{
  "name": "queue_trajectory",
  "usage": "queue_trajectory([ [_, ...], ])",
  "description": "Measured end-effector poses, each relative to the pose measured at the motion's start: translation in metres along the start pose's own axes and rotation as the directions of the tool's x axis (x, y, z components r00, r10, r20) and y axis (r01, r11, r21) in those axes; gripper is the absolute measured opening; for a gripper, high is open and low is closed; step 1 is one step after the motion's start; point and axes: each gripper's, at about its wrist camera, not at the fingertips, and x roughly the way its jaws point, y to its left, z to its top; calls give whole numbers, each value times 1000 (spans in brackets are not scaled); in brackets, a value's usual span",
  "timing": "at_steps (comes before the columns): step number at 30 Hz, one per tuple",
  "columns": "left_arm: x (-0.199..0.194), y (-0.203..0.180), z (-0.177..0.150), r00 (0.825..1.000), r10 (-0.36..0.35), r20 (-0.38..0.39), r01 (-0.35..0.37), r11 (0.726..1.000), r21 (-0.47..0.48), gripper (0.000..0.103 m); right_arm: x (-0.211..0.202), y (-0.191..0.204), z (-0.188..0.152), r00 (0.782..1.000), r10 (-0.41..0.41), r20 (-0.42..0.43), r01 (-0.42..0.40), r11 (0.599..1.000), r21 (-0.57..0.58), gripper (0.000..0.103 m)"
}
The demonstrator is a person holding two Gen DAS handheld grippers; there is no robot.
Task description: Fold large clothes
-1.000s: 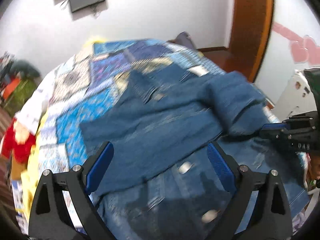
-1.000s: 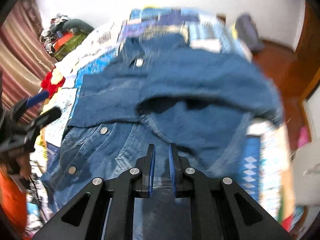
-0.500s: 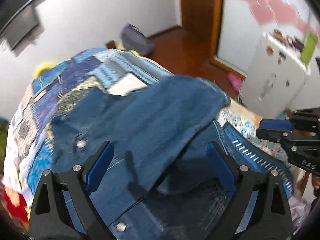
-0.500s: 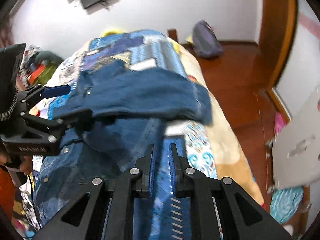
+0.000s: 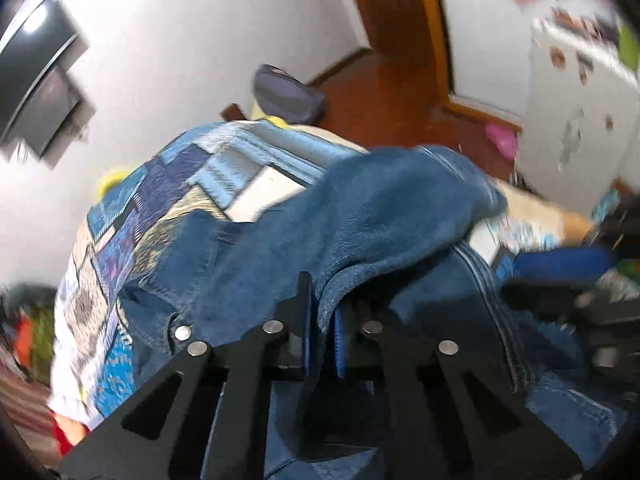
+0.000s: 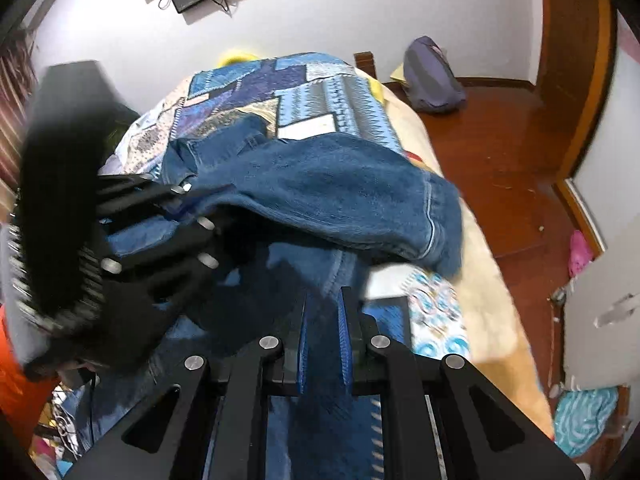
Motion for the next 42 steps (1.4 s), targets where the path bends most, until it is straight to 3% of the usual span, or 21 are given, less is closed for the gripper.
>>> queue_trajectory([
  [3,-23,43,-2,999,-5,45,10,993,-117,8,21,2,-3,998,24,-55,-23,999,24,10],
  [5,-38,66,-9,998,20,67,-8,983,-183,7,44,6,-9,990,10,-139,-9,1000,6,10],
  [7,-53,95,-25,996,37,81,-15,968,-249,8,53,10,-18,991,-26,-130,21,999,-39,10],
  [9,-51,121,-54,999,-18,38,30,945,-326,8,49,15,-20,995,-1,-101,-6,998,-64,10],
  [13,-22,138,-119,993,-61,-97,16,912,-410,10,50,15,-20,991,35,-133,-40,999,-37,10],
  [17,14,135,-188,966,-164,-202,36,852,-522,36,54,15,-24,990,8,-143,-15,999,-43,10],
  [19,9,128,-198,975,-140,-176,25,846,-532,44,57,20,-23,991,-10,-136,2,998,-60,10],
  [21,3,128,-194,974,-108,-199,-9,859,-512,55,57,25,-25,991,-43,-129,33,996,-82,10],
  [25,-10,122,-175,972,-103,-212,3,905,-425,57,56,30,-25,988,-89,-129,76,992,-97,10],
  [28,-27,112,-156,982,-92,-163,26,930,-368,72,56,29,-21,987,-97,-130,85,992,-93,10],
  [31,-39,94,-137,986,-129,-108,89,944,-317,87,56,27,-21,987,-88,-137,78,994,-78,10],
  [34,-34,64,-117,984,-141,-106,115,969,-219,89,55,22,-22,988,-69,-138,62,996,-57,10],
  [37,-13,34,-99,986,-106,-131,94,991,-97,89,53,19,-24,990,-55,-131,49,998,-48,10],
  [42,32,11,-80,974,-67,-216,47,994,-95,89,50,13,-32,994,-37,-102,33,998,-45,10],
])
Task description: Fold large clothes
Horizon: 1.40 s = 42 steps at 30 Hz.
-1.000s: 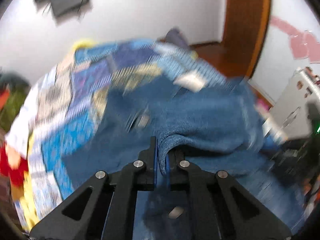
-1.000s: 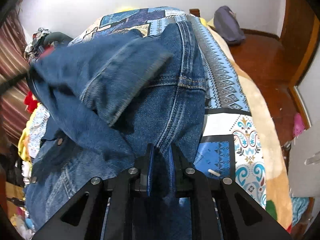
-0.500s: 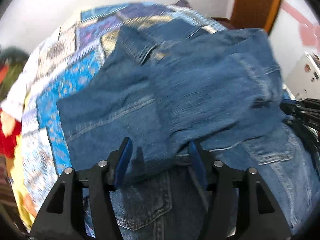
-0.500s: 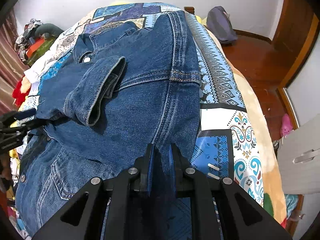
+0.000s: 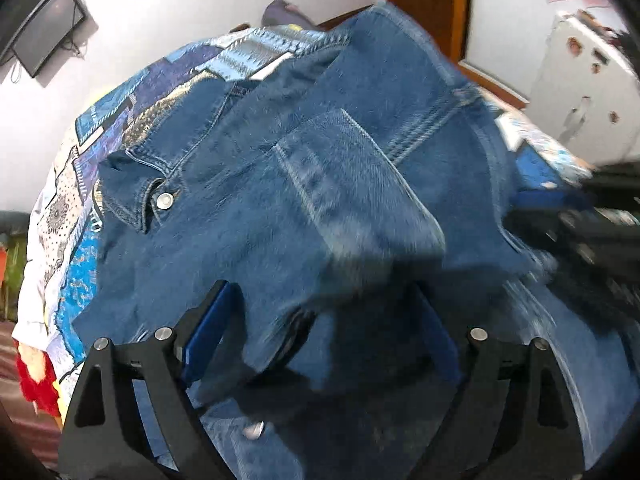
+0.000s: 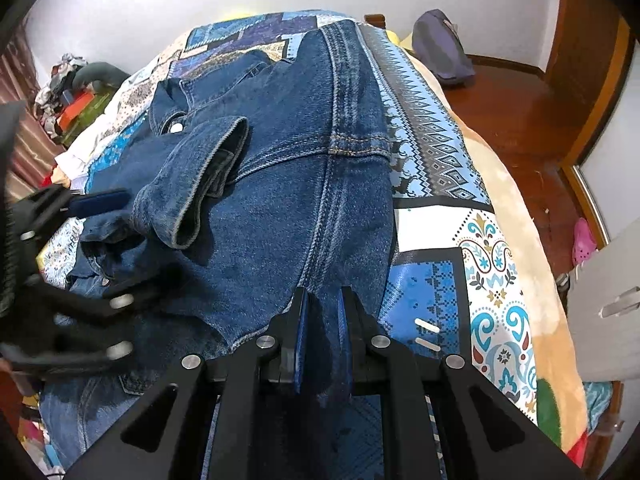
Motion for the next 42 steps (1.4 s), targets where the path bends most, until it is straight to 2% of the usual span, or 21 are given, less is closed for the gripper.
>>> queue_trajectory([
  [3,2,2,6,999,-28,24,28,999,-26,83,-1,-5,-5,1000,14,9,-14,1000,7,10],
  [5,-3,6,4,995,-85,43,86,996,-28,65,-1,-7,-6,1000,24,9,-24,1000,7,10],
  [6,-7,8,2,993,-105,54,106,994,-24,62,-2,-7,-6,1000,27,8,-27,1000,6,10],
  [8,-16,10,-3,989,-124,76,125,992,-11,46,-1,-7,-6,1000,25,7,-25,1000,2,10],
  [11,-26,18,-5,984,-142,105,146,989,-30,33,-1,-5,-7,1000,15,9,-15,1000,-6,10],
  [16,-48,43,-8,980,-86,180,111,985,-134,29,-1,-4,-8,1000,13,18,-13,1000,-9,10],
  [23,-92,121,-41,963,-4,268,99,934,-342,28,0,-1,-7,1000,-3,14,3,1000,-17,10],
  [28,-89,173,-81,971,43,234,70,889,-452,28,2,7,-5,999,-40,10,40,998,-42,10],
  [32,-67,200,-119,986,79,147,13,841,-541,25,2,12,-3,998,-65,4,65,997,-47,10],
  [34,-49,212,-140,993,54,101,16,808,-588,25,3,14,-2,997,-80,-4,80,996,-46,10],
  [37,-26,225,-163,997,-23,72,63,774,-630,25,4,19,1,993,-117,-17,115,992,-57,10],
  [40,-11,234,-177,988,-109,106,152,731,-665,25,5,27,2,987,-157,-19,155,984,-85,10],
  [42,-8,239,-181,977,-155,148,215,698,-683,31,5,31,1,984,-178,-17,175,979,-100,10],
])
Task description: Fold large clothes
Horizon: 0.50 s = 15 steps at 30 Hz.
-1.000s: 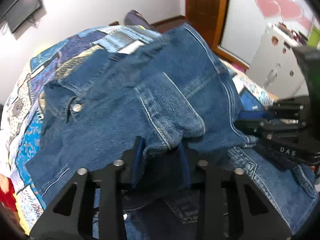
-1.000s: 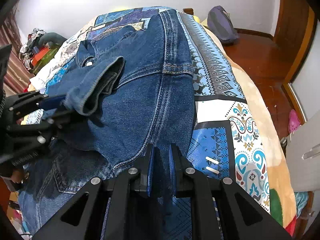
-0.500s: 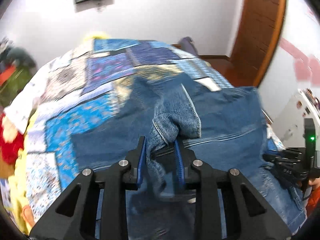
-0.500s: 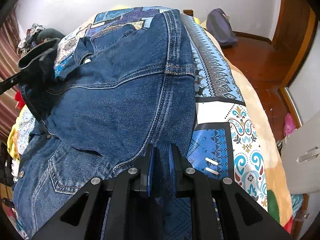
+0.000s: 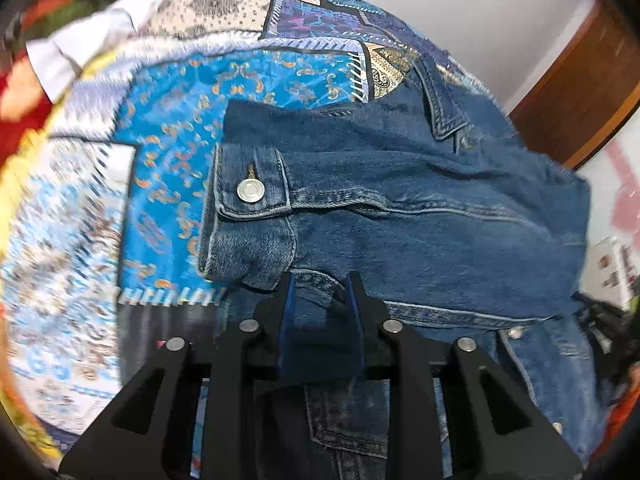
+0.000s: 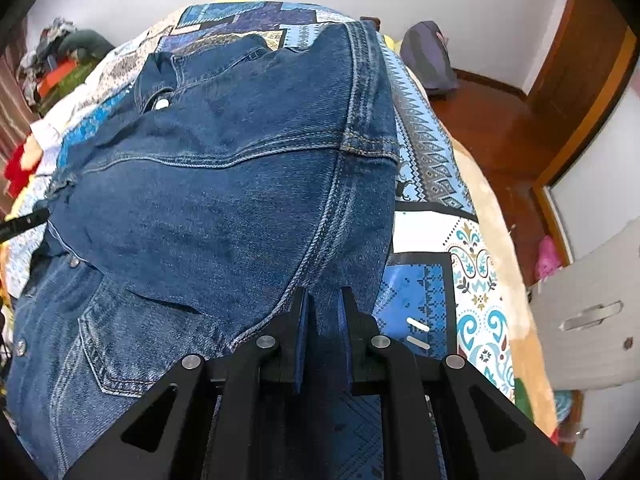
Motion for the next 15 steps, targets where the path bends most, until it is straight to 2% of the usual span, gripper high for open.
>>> queue_trajectory([
  [2,0,4,3,997,-71,2,71,997,-34,51,-1,4,1,1000,-20,-4,20,1000,-22,10],
  [3,0,6,5,994,-113,6,113,992,-57,55,-2,5,3,1000,-26,-9,25,999,-31,10],
  [5,2,3,8,992,-124,9,124,990,-72,57,-6,5,7,1000,-23,-15,23,999,-40,10],
  [9,11,-7,13,999,-47,-14,46,998,-46,55,-20,-2,15,1000,8,29,-8,1000,-4,10],
  [11,13,-21,14,998,57,-14,-56,998,22,44,-28,-7,22,998,11,63,-12,1000,14,10],
  [12,12,-28,13,995,102,-10,-101,993,55,43,-32,-9,27,997,-1,80,0,1000,14,10],
  [15,-5,-36,11,992,118,52,-124,986,112,43,-38,-10,38,993,-24,113,23,1000,7,10],
])
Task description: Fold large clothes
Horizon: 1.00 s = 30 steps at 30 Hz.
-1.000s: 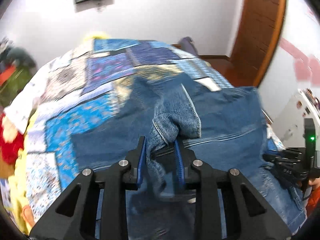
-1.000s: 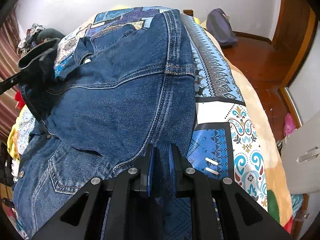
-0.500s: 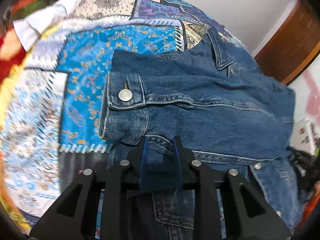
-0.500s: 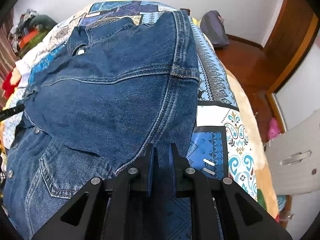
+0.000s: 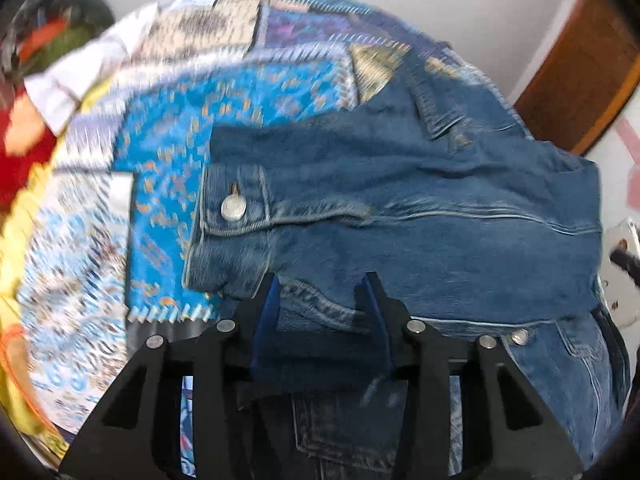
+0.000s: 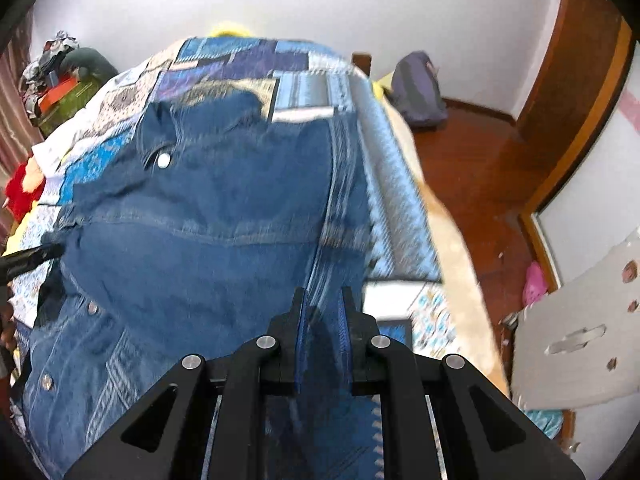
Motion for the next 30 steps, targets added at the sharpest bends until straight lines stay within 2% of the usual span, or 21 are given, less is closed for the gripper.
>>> queue_trajectory([
  [1,-8,2,2,1000,11,26,-11,1000,0,44,0,0,4,1000,-1,7,1,1000,-4,10],
  [3,-20,12,6,997,54,59,-53,998,-21,61,3,1,10,1000,-9,17,10,1000,-19,10],
  [4,-26,22,8,992,97,79,-93,994,-49,82,7,2,13,1000,-21,21,22,999,-28,10],
  [5,-28,30,10,987,130,93,-123,990,-75,95,12,2,12,999,-38,19,39,999,-30,10],
  [7,-26,52,12,982,164,88,-151,978,-145,95,27,1,13,997,-79,-8,79,996,-34,10],
  [10,4,74,9,996,84,-32,-89,973,-213,95,47,0,7,994,-111,-3,110,993,-33,10],
  [12,22,75,5,993,83,-84,-99,973,-210,95,50,2,5,989,-149,20,150,987,-54,10],
  [14,40,69,-5,988,104,-118,-122,980,-160,98,57,6,2,975,-223,-6,221,970,-102,10],
  [15,48,67,-9,986,106,-126,-123,983,-139,99,60,5,0,974,-226,-16,223,969,-111,10],
  [17,51,70,-15,989,113,-99,-127,980,-155,103,59,2,-3,976,-216,-10,213,970,-115,10],
  [22,57,83,-21,993,39,-110,-62,975,-213,103,60,-2,-7,979,-202,-12,198,969,-149,10],
  [27,58,84,-34,983,125,-135,-145,978,-150,103,62,-7,-11,985,-172,-2,169,972,-163,10],
  [30,52,89,-42,983,113,-142,-136,977,-166,103,57,-13,-17,988,-156,-3,153,976,-156,10],
])
